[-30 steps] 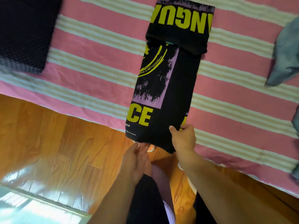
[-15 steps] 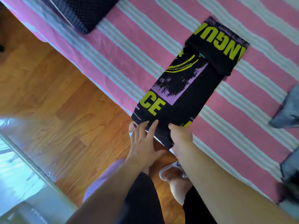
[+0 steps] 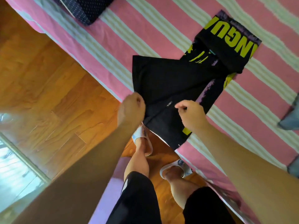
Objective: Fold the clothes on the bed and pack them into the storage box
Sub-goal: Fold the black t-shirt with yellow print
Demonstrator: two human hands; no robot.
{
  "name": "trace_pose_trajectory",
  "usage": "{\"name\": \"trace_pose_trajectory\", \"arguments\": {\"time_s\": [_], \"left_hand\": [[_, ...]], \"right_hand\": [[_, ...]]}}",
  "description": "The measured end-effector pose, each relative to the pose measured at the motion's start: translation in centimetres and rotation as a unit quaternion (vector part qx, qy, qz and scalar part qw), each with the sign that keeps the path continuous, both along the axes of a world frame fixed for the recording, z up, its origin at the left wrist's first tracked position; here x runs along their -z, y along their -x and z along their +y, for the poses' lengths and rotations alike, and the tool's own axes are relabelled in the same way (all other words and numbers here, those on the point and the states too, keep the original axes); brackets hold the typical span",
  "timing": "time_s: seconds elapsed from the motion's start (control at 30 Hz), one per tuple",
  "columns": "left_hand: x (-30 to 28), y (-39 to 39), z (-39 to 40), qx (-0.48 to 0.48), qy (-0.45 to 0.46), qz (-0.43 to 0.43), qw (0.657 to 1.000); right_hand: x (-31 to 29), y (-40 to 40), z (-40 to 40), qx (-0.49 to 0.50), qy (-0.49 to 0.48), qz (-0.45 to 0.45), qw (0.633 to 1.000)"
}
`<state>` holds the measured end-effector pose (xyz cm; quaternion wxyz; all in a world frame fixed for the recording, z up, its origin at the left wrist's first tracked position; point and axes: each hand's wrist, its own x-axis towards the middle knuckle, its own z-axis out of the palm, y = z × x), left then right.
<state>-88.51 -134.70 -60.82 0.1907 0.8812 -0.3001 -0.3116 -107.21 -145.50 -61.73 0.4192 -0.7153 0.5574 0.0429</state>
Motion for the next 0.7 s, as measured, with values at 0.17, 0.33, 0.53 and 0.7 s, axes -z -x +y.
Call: {"name": "trace_pose_trajectory", "arguments": {"time_s": [0.17, 0.33, 0.53, 0.7], "left_hand": [[2.2, 4.9, 3.2, 0.107, -0.074, -0.027, 0.991], [4.1, 4.8, 3.4, 0.081, -0.077, -0.100, 0.989], [5.2, 4.5, 4.3, -0.014, -0.091, -0.070, 0.993], [4.7, 5.2, 3.9, -0.017, -0.048, -0.078, 0.996]], "right_hand": [[1.5, -0.4, -2.8, -0.182, 0.155, 0.063, 0.969], [1.9, -0.8, -3.5, -0.297, 0.211, 0.069, 0.929], [2.9, -1.3, -3.8, -0.339, 0.280, 0.113, 0.891], [3.0, -2.3, -4.0, -0.261, 0.297, 0.070, 0.916]]}}
